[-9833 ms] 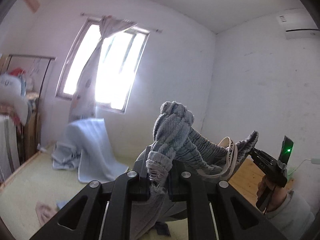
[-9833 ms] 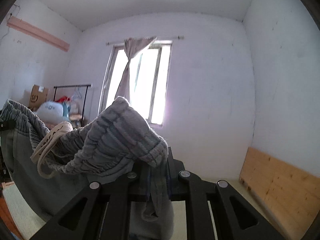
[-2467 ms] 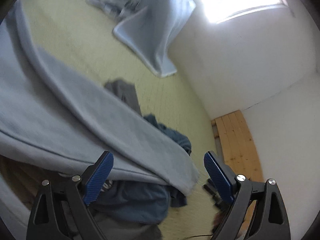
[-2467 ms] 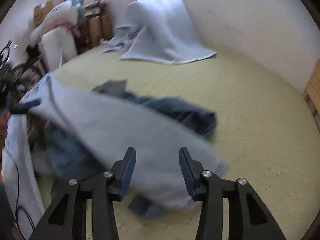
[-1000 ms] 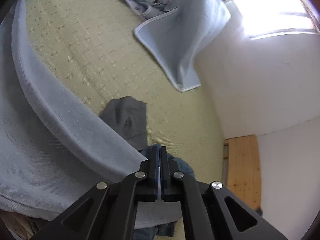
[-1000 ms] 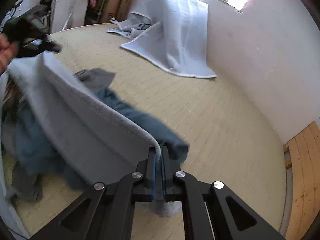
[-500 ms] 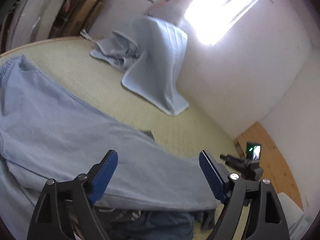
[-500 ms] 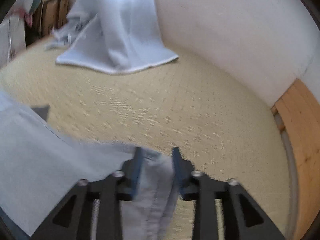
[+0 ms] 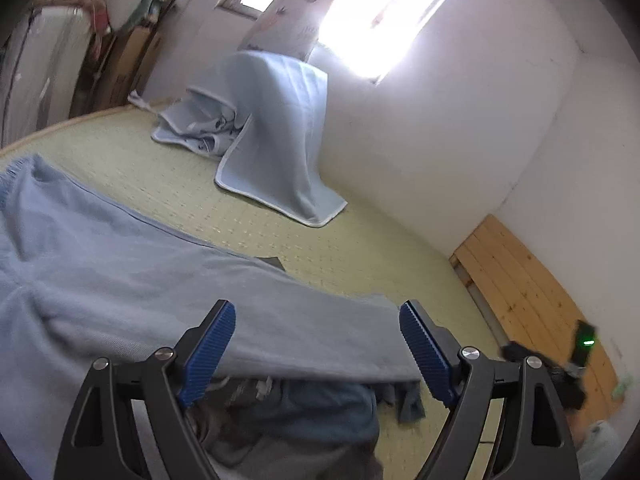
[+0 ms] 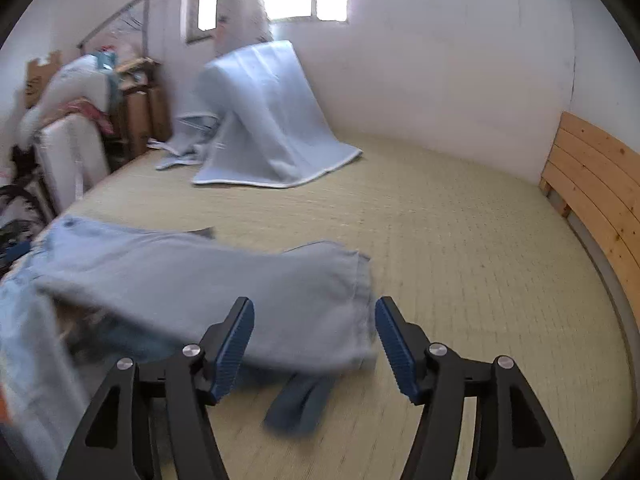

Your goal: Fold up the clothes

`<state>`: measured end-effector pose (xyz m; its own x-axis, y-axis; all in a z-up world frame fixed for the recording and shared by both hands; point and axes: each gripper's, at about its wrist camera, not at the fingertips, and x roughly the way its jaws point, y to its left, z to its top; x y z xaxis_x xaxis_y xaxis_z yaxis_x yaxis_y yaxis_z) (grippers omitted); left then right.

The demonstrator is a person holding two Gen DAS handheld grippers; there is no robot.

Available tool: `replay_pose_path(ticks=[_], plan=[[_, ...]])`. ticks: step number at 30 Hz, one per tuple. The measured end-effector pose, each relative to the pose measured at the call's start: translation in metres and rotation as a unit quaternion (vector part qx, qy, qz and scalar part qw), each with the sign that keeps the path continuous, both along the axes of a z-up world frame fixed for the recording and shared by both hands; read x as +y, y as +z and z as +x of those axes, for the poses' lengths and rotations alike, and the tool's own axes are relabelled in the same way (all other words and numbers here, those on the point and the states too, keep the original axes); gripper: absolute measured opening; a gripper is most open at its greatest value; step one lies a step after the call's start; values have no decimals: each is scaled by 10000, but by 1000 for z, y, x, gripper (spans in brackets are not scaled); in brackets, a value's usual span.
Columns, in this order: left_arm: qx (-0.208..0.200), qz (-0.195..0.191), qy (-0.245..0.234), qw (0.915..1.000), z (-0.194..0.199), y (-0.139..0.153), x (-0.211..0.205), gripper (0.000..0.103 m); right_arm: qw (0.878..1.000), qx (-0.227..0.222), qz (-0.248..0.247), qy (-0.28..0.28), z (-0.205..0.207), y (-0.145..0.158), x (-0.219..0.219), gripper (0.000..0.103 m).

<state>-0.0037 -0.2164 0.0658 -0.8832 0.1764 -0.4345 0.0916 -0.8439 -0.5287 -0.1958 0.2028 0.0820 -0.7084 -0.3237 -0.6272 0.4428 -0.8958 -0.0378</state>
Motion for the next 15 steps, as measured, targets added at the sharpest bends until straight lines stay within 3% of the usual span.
replay_pose_path(ticks=[6, 11, 15], plan=[[65, -113, -4, 9999, 95, 26, 2, 88, 9979, 546, -274, 237, 138, 59, 28, 77], [522, -106, 106, 9985, 170, 85, -6, 88, 9889, 1131, -761, 592, 240, 112, 47, 85], [1036, -96, 237, 9943, 222, 141, -16, 91, 9812, 1437, -1038, 769, 293, 147, 61, 86]])
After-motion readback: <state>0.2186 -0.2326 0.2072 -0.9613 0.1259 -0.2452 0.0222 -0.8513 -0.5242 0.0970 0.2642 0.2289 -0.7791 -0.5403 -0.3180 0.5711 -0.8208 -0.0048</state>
